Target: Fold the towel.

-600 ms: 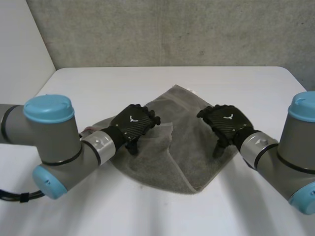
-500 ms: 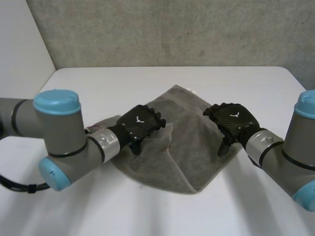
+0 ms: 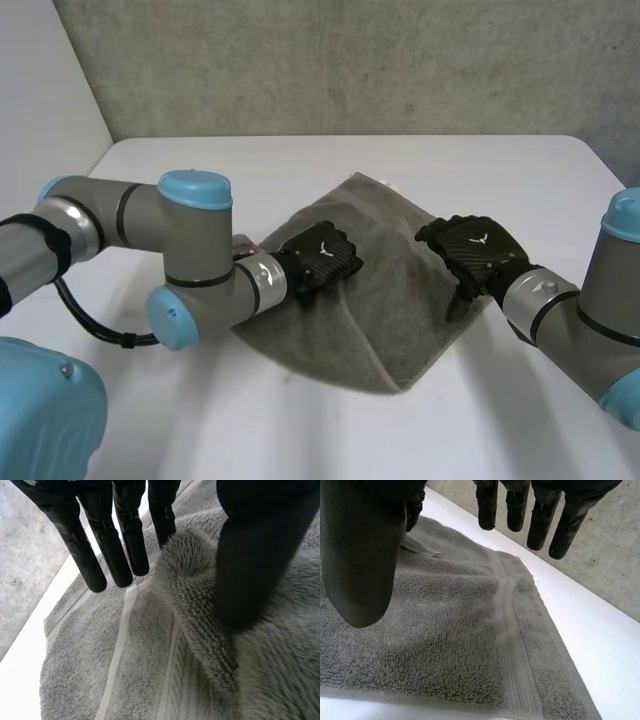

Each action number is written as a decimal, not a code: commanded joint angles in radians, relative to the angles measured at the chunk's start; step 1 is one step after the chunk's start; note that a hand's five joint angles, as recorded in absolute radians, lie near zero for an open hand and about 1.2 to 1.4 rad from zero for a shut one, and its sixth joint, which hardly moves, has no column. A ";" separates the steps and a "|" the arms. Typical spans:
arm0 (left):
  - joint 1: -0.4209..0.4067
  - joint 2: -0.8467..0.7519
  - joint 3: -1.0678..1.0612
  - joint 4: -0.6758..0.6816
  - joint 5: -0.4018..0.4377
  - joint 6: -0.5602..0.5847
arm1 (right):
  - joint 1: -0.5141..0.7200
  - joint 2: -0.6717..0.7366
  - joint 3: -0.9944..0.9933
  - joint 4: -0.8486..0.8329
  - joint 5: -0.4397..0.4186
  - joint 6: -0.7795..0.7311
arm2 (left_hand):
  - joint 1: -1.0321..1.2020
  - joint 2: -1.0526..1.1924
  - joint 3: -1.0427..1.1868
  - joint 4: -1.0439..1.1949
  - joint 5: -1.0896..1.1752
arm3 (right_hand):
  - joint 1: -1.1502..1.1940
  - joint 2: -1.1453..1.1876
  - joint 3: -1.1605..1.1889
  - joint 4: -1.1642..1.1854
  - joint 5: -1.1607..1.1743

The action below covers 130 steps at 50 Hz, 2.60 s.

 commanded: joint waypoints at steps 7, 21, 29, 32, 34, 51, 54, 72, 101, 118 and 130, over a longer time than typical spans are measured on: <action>-0.056 -0.004 0.050 -0.052 -0.171 0.157 | -0.041 0.000 -0.021 0.005 -0.001 0.005 | 0.696 0.692 0.692 0.693 0.697 | -0.055 -0.074 -0.064 -0.080 -0.061; -0.049 0.294 -0.112 -0.042 -0.247 0.048 | -0.169 0.082 -0.173 0.279 -0.185 0.014 | 0.696 0.692 0.692 0.693 0.697 | -0.055 -0.074 -0.064 -0.080 -0.061; -0.042 0.414 -0.145 -0.045 -0.301 -0.115 | -0.166 0.126 -0.171 0.318 -0.249 0.077 | 0.696 0.692 0.692 0.693 0.697 | -0.055 -0.074 -0.064 -0.080 -0.061; -0.036 0.451 -0.157 -0.048 -0.345 -0.139 | -0.160 0.128 -0.171 0.316 -0.257 0.147 | 0.696 0.692 0.692 0.693 0.697 | -0.055 -0.074 -0.064 -0.080 -0.061; -0.026 0.470 -0.165 -0.048 -0.370 -0.144 | -0.155 0.128 -0.171 0.314 -0.258 0.180 | 0.696 0.692 0.692 0.693 0.697 | -0.055 -0.074 -0.064 -0.080 -0.061; 0.038 0.643 -0.302 -0.048 -0.410 -0.149 | 0.004 0.227 -0.237 0.232 -0.159 0.359 | 0.696 0.692 0.692 0.693 0.697 | -0.022 -0.041 -0.031 -0.047 -0.028; 0.047 0.672 -0.341 -0.045 -0.405 -0.149 | 0.006 0.246 -0.269 0.200 -0.049 0.344 | 0.696 0.692 0.692 0.693 0.697 | 0.188 0.170 0.180 0.164 0.183; 0.102 0.741 -0.450 -0.008 -0.402 -0.192 | -0.037 0.083 -0.225 0.098 -0.077 0.273 | 0.696 0.692 0.692 0.693 0.697 | 1.166 1.147 1.158 1.142 1.161; 0.167 0.908 -0.527 0.067 -0.405 -0.390 | -0.023 -0.234 -0.533 0.603 -0.079 -0.172 | 0.696 0.692 0.692 0.693 0.697 | 1.166 1.147 1.158 1.142 1.161; 0.168 0.487 -0.252 0.138 -0.404 -0.391 | 0.017 0.224 -0.858 0.624 -0.028 -0.210 | 0.696 0.692 0.692 0.693 0.697 | 1.166 1.147 1.158 1.142 1.161; 0.176 0.447 0.176 0.310 -0.505 -0.541 | 0.018 0.291 -1.326 0.313 -0.036 -0.183 | 0.696 0.692 0.692 0.693 0.697 | 1.166 1.147 1.158 1.142 1.161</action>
